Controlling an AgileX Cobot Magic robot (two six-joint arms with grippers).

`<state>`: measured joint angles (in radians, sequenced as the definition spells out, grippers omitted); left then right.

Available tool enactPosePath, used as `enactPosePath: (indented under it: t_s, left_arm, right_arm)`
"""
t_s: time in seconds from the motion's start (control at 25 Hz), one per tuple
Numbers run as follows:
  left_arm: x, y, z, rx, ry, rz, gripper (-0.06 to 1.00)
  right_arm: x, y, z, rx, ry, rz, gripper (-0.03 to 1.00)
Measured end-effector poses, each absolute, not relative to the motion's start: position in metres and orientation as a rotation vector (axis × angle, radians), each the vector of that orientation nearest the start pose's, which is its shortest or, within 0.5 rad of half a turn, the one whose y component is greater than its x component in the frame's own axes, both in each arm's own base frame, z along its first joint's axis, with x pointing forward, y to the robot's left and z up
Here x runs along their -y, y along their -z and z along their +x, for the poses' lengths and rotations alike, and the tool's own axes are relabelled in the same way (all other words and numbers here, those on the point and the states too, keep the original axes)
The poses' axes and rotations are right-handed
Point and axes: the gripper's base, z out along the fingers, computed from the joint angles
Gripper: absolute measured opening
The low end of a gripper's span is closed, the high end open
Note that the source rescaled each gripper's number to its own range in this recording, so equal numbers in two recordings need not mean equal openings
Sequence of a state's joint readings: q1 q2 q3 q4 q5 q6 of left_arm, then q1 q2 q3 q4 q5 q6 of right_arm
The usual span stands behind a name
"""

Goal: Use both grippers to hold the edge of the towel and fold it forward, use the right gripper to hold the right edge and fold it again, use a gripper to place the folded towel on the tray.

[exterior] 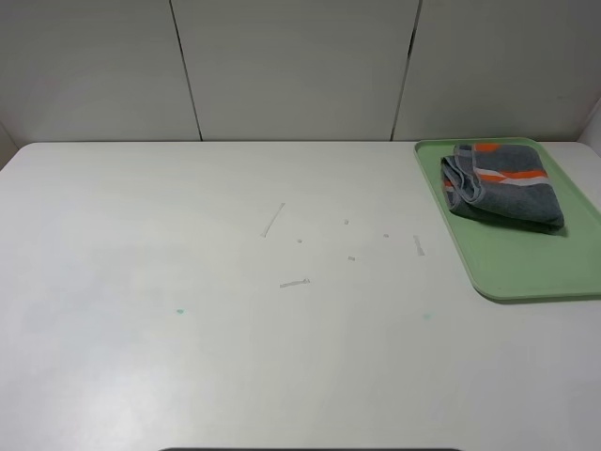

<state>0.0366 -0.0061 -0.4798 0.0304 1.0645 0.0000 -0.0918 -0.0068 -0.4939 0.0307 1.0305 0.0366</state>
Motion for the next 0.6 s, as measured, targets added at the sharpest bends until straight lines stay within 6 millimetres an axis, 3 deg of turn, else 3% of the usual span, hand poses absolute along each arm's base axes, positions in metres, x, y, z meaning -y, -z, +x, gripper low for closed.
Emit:
enactPosePath:
  t_s: [0.6]
  left_arm:
    - [-0.0023, -0.2713, -0.0038, -2.062, -0.059, -0.039, 1.00]
  right_arm:
    - [-0.0028, -0.2780, -0.0038, -2.009, -0.001, 0.128, 1.00]
